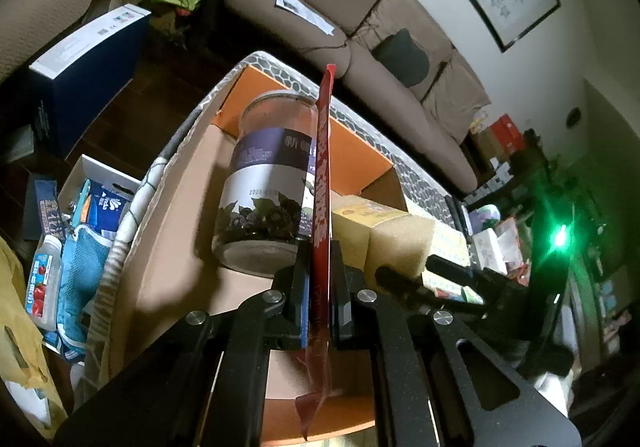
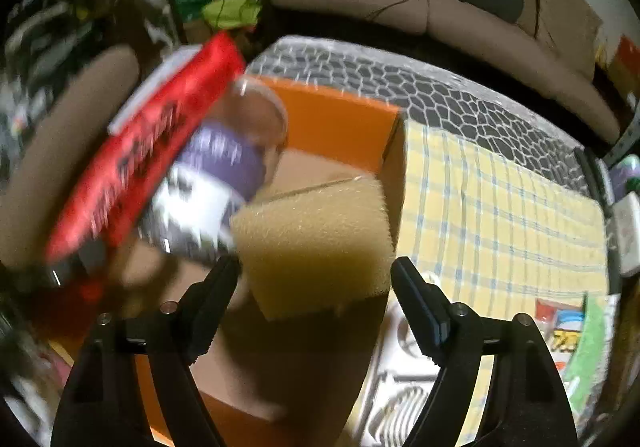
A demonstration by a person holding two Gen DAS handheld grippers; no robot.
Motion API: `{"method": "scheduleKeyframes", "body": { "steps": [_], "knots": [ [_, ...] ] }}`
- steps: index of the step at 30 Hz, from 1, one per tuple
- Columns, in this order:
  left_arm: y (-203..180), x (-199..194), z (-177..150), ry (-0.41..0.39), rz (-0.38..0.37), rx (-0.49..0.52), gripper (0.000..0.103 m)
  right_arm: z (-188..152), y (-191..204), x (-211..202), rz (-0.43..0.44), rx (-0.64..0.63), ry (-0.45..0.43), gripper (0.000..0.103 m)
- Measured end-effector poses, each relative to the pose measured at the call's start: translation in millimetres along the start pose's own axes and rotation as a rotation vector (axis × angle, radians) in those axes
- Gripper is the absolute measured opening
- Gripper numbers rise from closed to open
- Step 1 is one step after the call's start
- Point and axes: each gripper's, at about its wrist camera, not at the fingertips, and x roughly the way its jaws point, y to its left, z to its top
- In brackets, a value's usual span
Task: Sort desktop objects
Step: 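Lower the sponge into the box beside the jar and open the right gripper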
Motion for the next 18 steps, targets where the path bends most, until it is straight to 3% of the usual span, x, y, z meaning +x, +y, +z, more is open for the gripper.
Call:
{"method": "scheduleKeyframes", "body": {
  "steps": [6,8,11,18],
  "knots": [
    [4.6,-1.3,0.3,0.003,-0.009,-0.018,0.007,-15.4,9.1,5.8,-0.051,-0.029,0.033,0.081],
    [5.4,-2.5,1.6,-0.002,-0.013,-0.022,0.007,-15.2,9.3,4.1,-0.029,-0.001,0.029,0.081],
    [6.4,-3.5,2.3,-0.002,-0.018,-0.026,0.007,-10.4,10.2,10.5,0.037,0.047,0.059,0.069],
    [10.8,-6.7,4.7,0.006,-0.035,-0.045,0.007,-13.9,22.9,38.2,0.08,0.06,0.137,0.068]
  ]
}}
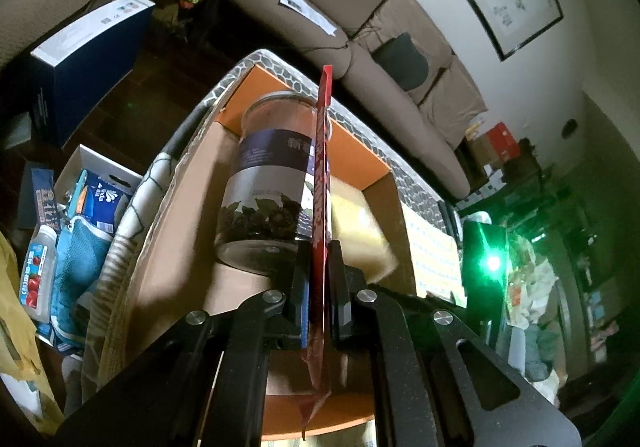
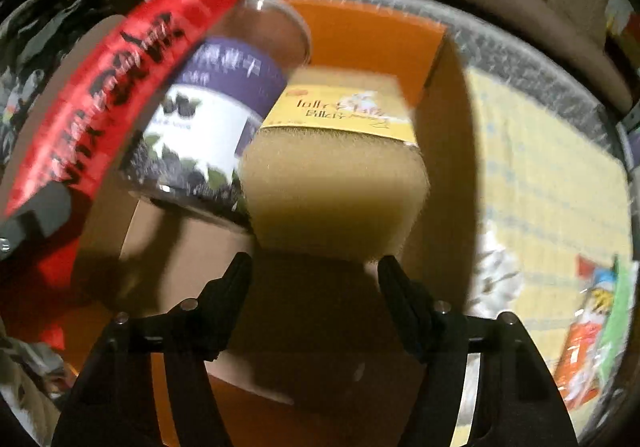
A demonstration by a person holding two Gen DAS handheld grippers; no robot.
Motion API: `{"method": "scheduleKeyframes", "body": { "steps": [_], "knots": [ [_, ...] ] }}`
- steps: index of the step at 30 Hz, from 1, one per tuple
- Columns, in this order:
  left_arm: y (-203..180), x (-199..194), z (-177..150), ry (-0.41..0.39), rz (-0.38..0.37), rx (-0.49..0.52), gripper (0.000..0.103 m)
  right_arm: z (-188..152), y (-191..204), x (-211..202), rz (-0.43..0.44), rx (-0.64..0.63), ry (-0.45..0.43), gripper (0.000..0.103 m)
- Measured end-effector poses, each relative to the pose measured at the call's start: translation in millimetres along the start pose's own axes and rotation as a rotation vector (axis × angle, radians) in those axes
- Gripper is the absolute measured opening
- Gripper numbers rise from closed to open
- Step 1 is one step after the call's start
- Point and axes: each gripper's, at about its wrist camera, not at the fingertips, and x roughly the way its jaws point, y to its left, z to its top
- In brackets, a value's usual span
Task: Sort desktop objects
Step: 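Lower the sponge into the box beside the jar and open the right gripper, then lower the red snack stick into the box and open the left gripper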
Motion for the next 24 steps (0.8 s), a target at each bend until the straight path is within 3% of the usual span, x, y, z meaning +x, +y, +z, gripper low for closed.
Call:
{"method": "scheduleKeyframes", "body": {
  "steps": [3,7,14,24],
  "knots": [
    [0.7,-0.1,0.5,0.005,-0.01,-0.008,0.007,-3.0,9.8,-0.4,0.02,-0.034,0.032,0.072],
    [1.0,1.5,-0.7,0.013,-0.021,-0.015,0.007,-10.0,14.5,-11.9,-0.017,-0.083,0.027,0.074],
    [2.5,2.4,-4.8,0.037,-0.068,-0.034,0.007,-10.9,-14.7,-46.7,0.066,0.056,-0.063,0.075],
    [-23.7,26.7,-18.6,0.127,-0.128,-0.003,0.007,-34.6,-54.0,-64.2,0.036,0.122,-0.114,0.077]
  ]
}}
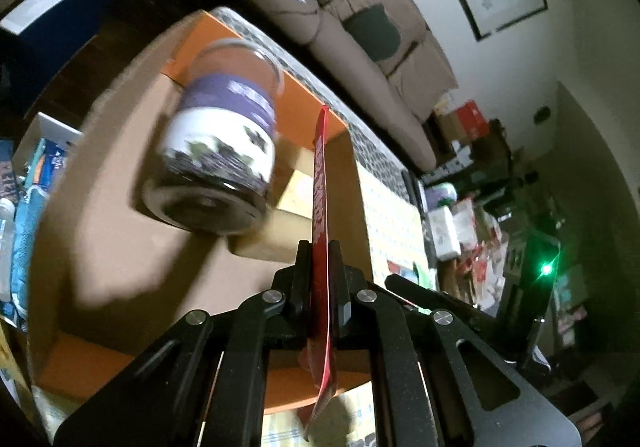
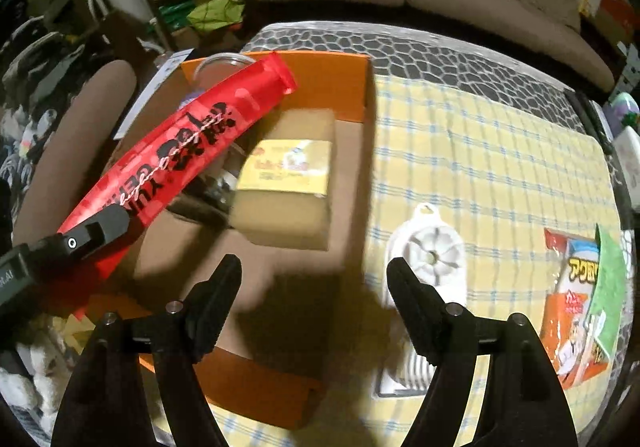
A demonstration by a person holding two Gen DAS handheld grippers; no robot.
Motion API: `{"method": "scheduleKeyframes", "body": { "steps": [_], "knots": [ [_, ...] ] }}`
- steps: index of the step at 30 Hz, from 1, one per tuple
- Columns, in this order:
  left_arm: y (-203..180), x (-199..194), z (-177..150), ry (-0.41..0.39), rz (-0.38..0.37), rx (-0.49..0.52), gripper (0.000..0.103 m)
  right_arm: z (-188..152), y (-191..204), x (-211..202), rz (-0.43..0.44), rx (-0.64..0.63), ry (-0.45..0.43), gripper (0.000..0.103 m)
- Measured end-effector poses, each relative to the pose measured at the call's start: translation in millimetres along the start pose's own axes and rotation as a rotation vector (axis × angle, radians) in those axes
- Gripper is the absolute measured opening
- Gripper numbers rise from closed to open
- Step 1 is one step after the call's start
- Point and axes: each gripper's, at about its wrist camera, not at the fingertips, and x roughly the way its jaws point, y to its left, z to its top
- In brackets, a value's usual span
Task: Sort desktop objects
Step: 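Lower the red snack stick into the box and open the left gripper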
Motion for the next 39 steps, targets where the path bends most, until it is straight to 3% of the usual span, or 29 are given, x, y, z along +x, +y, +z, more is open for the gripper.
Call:
{"method": "scheduleKeyframes", "body": {
  "steps": [6,18,24,26,39],
  "knots": [
    [-25.2,33.9,-10.0,0.052,0.026,0.045,0.007,-5.8,-13.8,2.4,0.017,0.025,0.005,0.077],
    [-38.5,68.5,-18.1,0.125,0.096,0.078,0.008,-11.9,-17.0,3.1,0.023,-0.003,0.009,0.077],
    [-54.0,76.1,-25.8,0.141,0.062,0.113,0.015,-15.4,-25.1,1.9,0.005,-0.006,0.011,0.077],
    [-55.0,77.9,-25.5,0.149,0.042,0.108,0.027,-17.0,-30.1,-0.4,0.0,-0.002,0.01,0.077],
    [-37.8,66.1,-16.1,0.114,0.075,0.08,0.031,-28.1,-49.9,-13.1,-0.019,-0.007,0.0,0.078]
  ]
}}
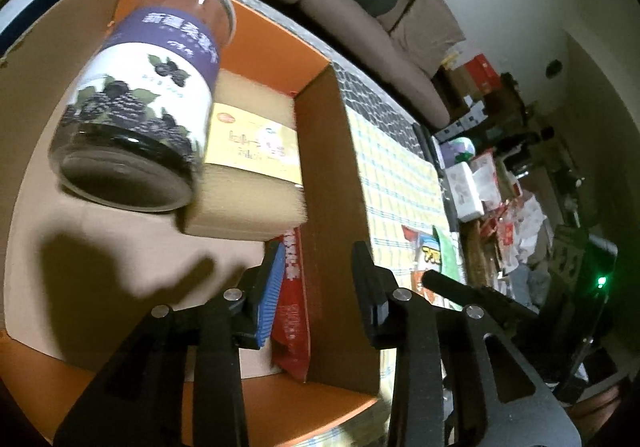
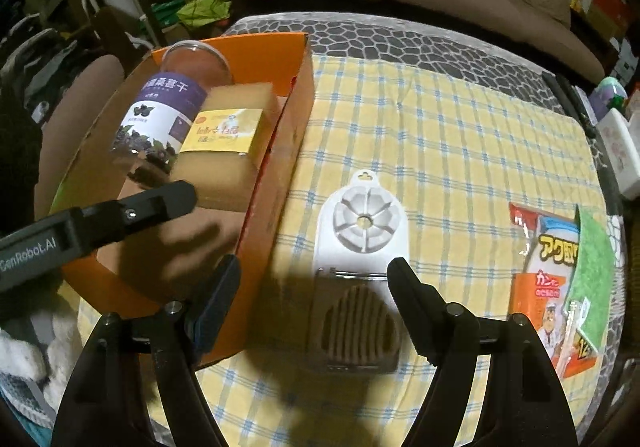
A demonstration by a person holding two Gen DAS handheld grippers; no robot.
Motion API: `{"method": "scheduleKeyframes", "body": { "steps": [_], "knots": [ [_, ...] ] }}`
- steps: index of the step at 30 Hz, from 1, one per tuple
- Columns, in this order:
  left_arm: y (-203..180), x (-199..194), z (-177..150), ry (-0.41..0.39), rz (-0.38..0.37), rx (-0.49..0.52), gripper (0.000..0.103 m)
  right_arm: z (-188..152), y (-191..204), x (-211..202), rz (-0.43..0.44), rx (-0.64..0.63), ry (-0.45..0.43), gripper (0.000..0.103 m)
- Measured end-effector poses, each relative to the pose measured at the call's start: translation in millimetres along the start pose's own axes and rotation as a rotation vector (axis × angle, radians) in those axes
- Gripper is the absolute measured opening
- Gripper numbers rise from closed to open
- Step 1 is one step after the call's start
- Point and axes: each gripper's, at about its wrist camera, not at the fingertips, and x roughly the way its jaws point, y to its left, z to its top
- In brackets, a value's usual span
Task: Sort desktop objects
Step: 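Lower the red snack stick into the box and open the left gripper, then withdraw both grippers from the box toward the egg slicer and packages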
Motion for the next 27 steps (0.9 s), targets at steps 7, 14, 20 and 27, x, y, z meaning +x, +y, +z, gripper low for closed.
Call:
{"method": "scheduleKeyframes", "body": {
  "steps": [7,14,20,27],
  "knots": [
    [-4.6,-6.1,-0.1,-0.026,0.049,0.04,0.039,4.1,3.7,-5.4,0.014,-0.003,-0.029,0.078],
    [-9.6,-15.8,-3.2,-0.052,0.098,0.1,0.046,4.6,5.3,-2.7,0.008,-0.001,-0.026,0.078],
    [-12.8,-16.5,-7.2,-0.061,0.105,0.123,0.063,4.3,-4.1,-4.5,0.011,0.033,-0.04,0.078],
    [-18.9,-16.3,-12.2,-0.064,0.072,0.138,0.097,2.0,-30.0,-16.0,0.013,0.088,-0.087,0.085]
  ]
}}
